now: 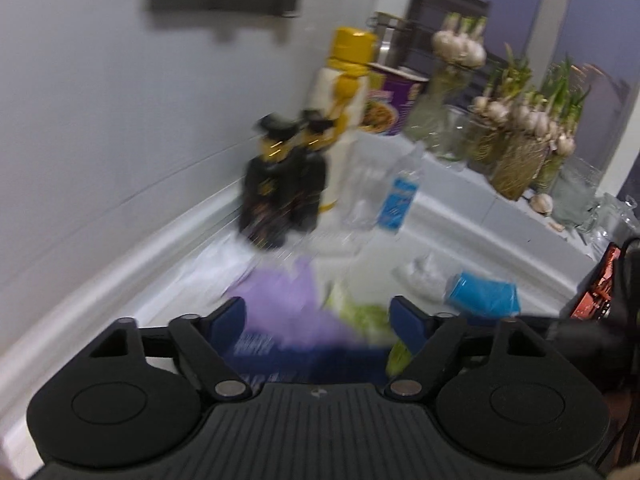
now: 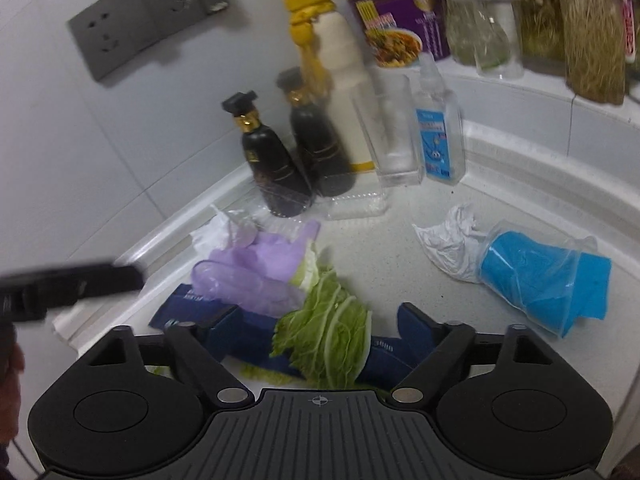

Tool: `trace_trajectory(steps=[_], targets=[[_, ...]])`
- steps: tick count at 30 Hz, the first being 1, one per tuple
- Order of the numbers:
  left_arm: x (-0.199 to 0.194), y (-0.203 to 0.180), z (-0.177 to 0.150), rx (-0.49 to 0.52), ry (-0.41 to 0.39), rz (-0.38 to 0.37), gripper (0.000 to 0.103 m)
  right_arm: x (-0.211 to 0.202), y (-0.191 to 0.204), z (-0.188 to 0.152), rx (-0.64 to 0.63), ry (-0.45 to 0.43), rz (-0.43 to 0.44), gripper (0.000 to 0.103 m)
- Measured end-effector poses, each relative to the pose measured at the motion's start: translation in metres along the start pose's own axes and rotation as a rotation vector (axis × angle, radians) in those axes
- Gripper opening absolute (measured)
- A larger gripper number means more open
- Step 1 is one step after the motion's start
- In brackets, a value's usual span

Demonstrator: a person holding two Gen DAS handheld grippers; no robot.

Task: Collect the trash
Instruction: 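Grasp a green cabbage leaf with the left gripper while the right gripper grasps another leaf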

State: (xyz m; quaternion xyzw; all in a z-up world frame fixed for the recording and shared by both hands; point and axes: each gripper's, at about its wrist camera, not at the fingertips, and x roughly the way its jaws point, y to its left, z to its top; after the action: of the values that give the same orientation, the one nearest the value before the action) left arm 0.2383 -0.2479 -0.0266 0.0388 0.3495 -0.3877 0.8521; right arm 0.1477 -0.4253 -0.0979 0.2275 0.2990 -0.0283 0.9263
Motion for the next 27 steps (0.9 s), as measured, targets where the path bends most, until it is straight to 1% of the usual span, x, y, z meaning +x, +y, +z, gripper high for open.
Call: trace_trajectory(steps=[1,3,4,6,9,13,16,18,20,21,22,23,24,27], targets=[[0.01,-0.004,0.007,0.011,0.014,-0.013,0.065,0.003,-0.001,0.0,0.007,0.007,-0.001,0.072],[0.033,-0.01,0.018,0.024,0.073,-0.026,0.052,0.009,-0.005,0.002,0.019,0.022,-0.005,0.06],[0.046,-0.013,0.021,0.028,0.107,-0.029,0.05,0.012,-0.006,0.002,0.026,0.029,-0.006,0.057],[0.067,-0.018,0.025,0.038,0.163,-0.032,0.047,0.016,-0.01,0.001,0.042,0.044,-0.001,0.043],[0.094,-0.023,0.023,0.047,0.232,-0.007,0.047,0.017,-0.014,0.0,0.056,0.042,0.004,0.041],[0.12,-0.025,0.018,0.008,0.305,0.03,0.044,0.016,-0.015,0.0,0.046,0.043,0.014,0.039],[0.132,-0.03,0.016,-0.011,0.326,0.056,0.037,0.017,-0.015,-0.001,0.049,0.044,0.018,0.039],[0.137,-0.032,0.015,-0.013,0.33,0.085,0.023,0.017,-0.015,0.0,0.049,0.044,0.019,0.038],[0.14,-0.033,0.014,-0.016,0.329,0.113,0.014,0.016,-0.015,0.0,0.043,0.042,0.022,0.034],[0.14,-0.032,0.014,-0.021,0.325,0.118,0.011,0.016,-0.014,0.001,0.038,0.04,0.023,0.03],[0.139,-0.031,0.014,-0.029,0.32,0.115,0.008,0.015,-0.014,0.001,0.035,0.038,0.022,0.027],[0.138,-0.031,0.014,-0.036,0.316,0.11,0.003,0.015,-0.014,0.001,0.033,0.036,0.021,0.023],[0.136,-0.03,0.014,-0.041,0.309,0.105,0.002,0.014,-0.014,0.002,0.036,0.034,0.02,0.019],[0.127,-0.026,0.015,-0.076,0.276,0.061,0.0,0.01,-0.016,0.002,0.046,0.027,0.014,0.015]])
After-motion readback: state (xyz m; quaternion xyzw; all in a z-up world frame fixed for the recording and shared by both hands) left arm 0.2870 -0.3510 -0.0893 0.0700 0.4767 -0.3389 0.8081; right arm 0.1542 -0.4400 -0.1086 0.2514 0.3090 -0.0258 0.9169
